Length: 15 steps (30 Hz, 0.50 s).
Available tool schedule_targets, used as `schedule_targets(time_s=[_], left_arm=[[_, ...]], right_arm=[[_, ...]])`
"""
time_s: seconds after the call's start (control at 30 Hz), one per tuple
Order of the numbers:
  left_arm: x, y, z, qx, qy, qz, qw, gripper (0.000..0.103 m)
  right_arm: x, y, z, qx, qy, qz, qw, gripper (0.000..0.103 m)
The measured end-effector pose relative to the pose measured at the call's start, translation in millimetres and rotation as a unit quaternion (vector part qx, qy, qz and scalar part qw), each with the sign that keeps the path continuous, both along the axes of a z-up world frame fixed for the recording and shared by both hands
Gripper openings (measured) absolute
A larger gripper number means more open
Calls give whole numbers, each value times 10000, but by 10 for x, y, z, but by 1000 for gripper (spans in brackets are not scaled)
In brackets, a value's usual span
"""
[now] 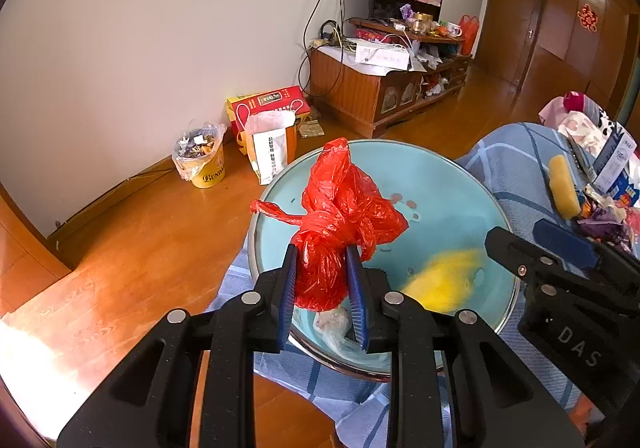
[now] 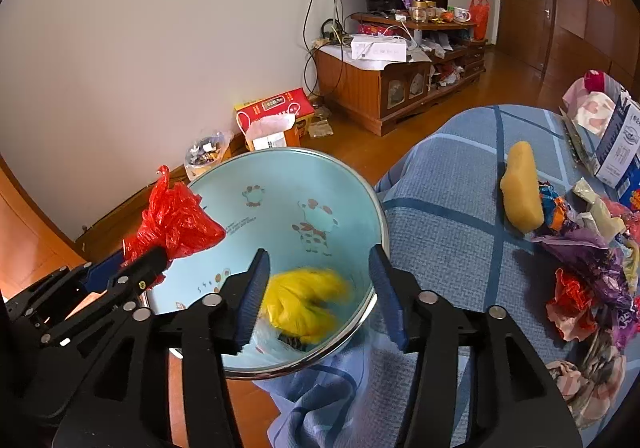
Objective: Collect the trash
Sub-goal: 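Move both tools over the blue bin and release the red bag and yellow wrapper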
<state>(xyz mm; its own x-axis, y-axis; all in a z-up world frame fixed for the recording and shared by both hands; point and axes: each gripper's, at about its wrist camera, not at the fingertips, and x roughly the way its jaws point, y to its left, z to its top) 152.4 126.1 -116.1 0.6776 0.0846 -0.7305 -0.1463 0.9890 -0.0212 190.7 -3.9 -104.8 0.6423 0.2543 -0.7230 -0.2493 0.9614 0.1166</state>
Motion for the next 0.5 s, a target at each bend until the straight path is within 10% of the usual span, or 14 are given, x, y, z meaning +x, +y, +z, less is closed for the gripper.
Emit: schedule_targets(time_s=[0.5], left_arm=[[-91,-48,137,26,-91,132,9999,68]], right_arm=[[-186,-328,247,255,-292,-363,9986,75]])
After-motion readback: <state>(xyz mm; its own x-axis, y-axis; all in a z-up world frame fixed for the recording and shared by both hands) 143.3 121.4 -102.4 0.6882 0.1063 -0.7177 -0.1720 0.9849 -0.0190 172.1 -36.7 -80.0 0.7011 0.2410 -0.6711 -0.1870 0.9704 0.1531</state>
